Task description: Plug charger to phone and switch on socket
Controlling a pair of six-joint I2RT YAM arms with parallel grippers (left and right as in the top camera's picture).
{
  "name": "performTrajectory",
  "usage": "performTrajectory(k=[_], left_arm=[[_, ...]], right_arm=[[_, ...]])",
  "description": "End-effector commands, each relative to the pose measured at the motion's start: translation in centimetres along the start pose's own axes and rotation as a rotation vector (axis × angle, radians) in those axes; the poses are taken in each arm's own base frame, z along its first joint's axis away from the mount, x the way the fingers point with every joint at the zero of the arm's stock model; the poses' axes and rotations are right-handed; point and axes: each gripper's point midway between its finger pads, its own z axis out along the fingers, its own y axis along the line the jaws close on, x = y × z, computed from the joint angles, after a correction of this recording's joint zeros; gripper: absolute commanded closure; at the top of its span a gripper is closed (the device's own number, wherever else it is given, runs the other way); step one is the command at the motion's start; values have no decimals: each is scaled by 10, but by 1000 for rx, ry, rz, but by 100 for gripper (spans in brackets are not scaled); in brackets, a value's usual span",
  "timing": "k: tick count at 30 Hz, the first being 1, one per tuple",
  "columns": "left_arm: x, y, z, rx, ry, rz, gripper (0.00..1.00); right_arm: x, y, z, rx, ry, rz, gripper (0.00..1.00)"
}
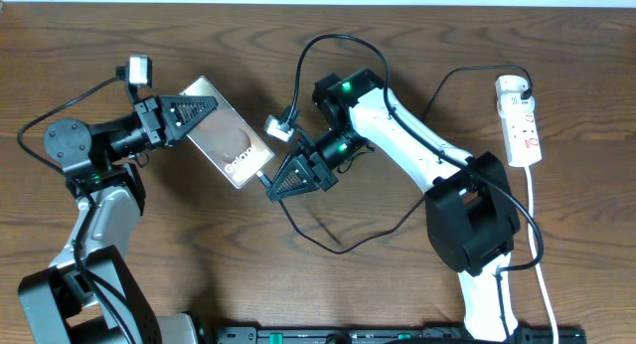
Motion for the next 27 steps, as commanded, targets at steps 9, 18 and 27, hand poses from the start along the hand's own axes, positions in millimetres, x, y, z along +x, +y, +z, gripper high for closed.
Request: performTrajectory(k=[9,18,27], left_arm=[[-4,-14,5,10,8,39,93],[-4,-14,4,10,8,40,93],[-5,-16,4,10,11,47,93]], right_arm=[[-1,-2,5,-27,-16,4,99],[2,-3,5,-19,-3,12,99],[4,-3,5,-15,5,21,99]])
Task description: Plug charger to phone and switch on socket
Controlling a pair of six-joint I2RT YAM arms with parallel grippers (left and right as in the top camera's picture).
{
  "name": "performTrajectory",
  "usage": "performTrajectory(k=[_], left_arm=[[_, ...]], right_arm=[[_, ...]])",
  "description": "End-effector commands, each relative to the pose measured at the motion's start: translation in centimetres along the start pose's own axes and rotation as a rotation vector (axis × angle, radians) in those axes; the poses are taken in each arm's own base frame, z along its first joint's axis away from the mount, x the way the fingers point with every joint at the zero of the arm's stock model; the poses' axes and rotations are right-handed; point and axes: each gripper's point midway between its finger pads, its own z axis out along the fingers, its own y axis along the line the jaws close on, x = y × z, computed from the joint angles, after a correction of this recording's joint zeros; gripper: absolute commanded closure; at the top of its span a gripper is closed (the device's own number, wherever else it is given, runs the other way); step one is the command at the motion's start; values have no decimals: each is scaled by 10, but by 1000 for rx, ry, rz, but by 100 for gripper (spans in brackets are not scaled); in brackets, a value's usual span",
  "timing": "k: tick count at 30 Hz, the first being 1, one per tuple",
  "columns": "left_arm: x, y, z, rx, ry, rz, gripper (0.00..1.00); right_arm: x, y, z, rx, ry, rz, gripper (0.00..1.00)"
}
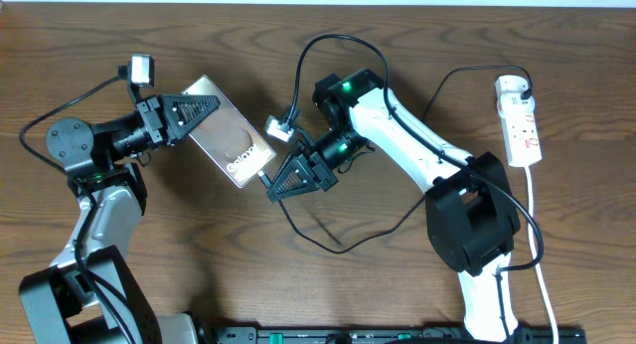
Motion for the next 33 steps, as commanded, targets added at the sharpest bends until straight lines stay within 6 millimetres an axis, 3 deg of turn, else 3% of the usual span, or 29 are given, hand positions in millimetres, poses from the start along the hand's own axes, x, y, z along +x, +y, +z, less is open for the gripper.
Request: performTrajectory(k=[1,33], left_arm=[[-5,-16,3,8,12,48,93],[-2,-18,3,12,30,74,93]], right_arm=[[3,-4,5,-14,2,9,99],[5,-8,1,7,14,22,99]])
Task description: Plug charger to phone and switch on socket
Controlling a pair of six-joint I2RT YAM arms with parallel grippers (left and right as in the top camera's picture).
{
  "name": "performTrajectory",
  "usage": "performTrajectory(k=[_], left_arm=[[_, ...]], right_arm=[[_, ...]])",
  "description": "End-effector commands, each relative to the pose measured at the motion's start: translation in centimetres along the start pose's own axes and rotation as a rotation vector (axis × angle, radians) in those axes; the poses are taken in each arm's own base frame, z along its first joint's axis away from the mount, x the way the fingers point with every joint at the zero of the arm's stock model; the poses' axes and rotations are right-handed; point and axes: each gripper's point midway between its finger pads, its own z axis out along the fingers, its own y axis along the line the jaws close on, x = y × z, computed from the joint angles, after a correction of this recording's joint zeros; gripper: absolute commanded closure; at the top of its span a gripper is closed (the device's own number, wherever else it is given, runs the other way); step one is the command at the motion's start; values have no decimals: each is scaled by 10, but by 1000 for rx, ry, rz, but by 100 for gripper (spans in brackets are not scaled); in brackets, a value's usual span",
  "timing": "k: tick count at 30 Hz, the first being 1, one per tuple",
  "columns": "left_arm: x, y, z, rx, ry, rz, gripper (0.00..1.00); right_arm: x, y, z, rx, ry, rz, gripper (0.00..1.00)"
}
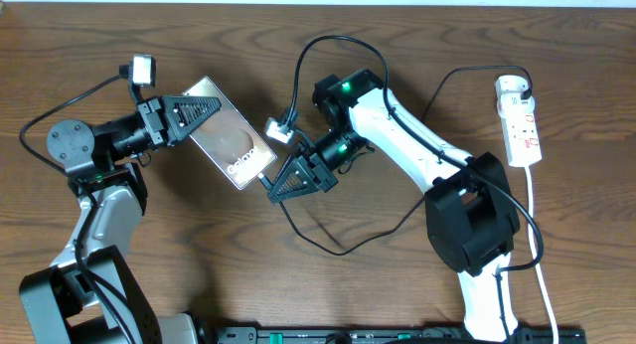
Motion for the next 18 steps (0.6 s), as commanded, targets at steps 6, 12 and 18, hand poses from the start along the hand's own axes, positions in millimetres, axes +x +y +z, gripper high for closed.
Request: performTrajectory(k=[6,12,18], left_arm=[[-5,-15,3,7,12,48,93],[-5,-15,3,7,12,48,93],[-5,-15,3,7,12,48,93]], right_arm=[[1,-9,-6,6,-16,20,99],[1,-10,-9,10,-21,21,99],[1,-9,-8,9,-18,26,99]])
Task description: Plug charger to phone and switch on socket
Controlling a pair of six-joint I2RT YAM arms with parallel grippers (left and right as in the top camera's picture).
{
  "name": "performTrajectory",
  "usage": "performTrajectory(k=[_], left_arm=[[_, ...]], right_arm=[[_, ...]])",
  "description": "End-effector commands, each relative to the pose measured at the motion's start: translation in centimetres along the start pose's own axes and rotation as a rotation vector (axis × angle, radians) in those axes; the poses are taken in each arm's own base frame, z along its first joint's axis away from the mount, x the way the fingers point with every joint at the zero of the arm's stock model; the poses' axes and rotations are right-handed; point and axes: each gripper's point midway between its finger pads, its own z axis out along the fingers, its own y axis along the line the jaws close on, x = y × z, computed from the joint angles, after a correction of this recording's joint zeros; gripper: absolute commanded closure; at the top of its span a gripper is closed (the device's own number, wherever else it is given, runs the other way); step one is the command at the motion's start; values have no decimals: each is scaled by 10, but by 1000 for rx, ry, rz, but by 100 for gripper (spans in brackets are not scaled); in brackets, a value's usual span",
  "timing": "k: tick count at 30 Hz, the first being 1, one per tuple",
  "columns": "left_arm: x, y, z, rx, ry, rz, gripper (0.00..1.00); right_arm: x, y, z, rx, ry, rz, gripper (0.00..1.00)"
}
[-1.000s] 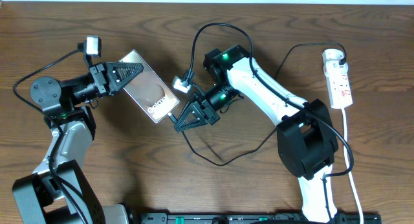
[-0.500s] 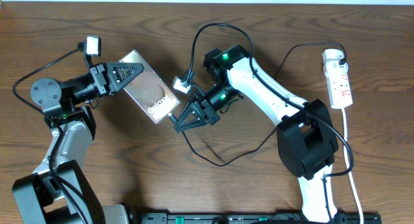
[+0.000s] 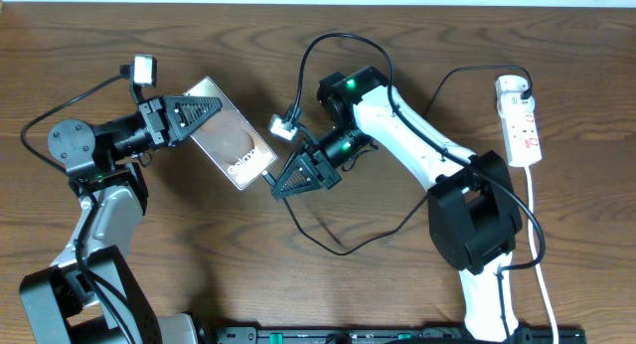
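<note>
In the overhead view a rose-gold phone [image 3: 235,143] lies slanted on the wooden table. My left gripper [image 3: 207,106] is shut on its upper-left end. My right gripper [image 3: 274,181] points at the phone's lower-right end, shut on the charger plug [image 3: 266,176], which touches or nearly touches that edge. Whether the plug is seated in the port is too small to tell. The black charger cable [image 3: 328,247] loops down from the right gripper and back toward the right arm. The white socket strip [image 3: 520,125] lies at the far right; its switch state is not readable.
The right arm's white links [image 3: 412,135] stretch across the middle of the table. A black cable [image 3: 452,78] runs from the socket strip toward that arm. A white lead [image 3: 537,245] goes from the strip down the right side. A black rail [image 3: 378,334] runs along the front edge.
My right gripper and wrist have shifted slightly to the right, so a short piece of the plug shows between the fingertips and the phone's edge. The left gripper still holds the phone.
At each earlier moment my left gripper held the phone's upper end while my right gripper pressed the plug against its lower-right end, with hardly any change. Now the right gripper sits a little farther right.
</note>
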Motion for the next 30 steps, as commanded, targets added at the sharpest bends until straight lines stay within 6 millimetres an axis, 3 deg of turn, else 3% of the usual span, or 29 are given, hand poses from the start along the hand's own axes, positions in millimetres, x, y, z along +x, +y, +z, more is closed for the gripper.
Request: performTrajectory(k=[1,14,30], left_arm=[[-6,-15,2,6,6,50,93],[-6,-15,1,5,5,83,93],[-6,-21,1,9,5,154,93]], right_arm=[[1,-4,0,-12,-12,26,99],[15,3,21,-18,79,52,99],[10,3,16,-25,48,50,99]])
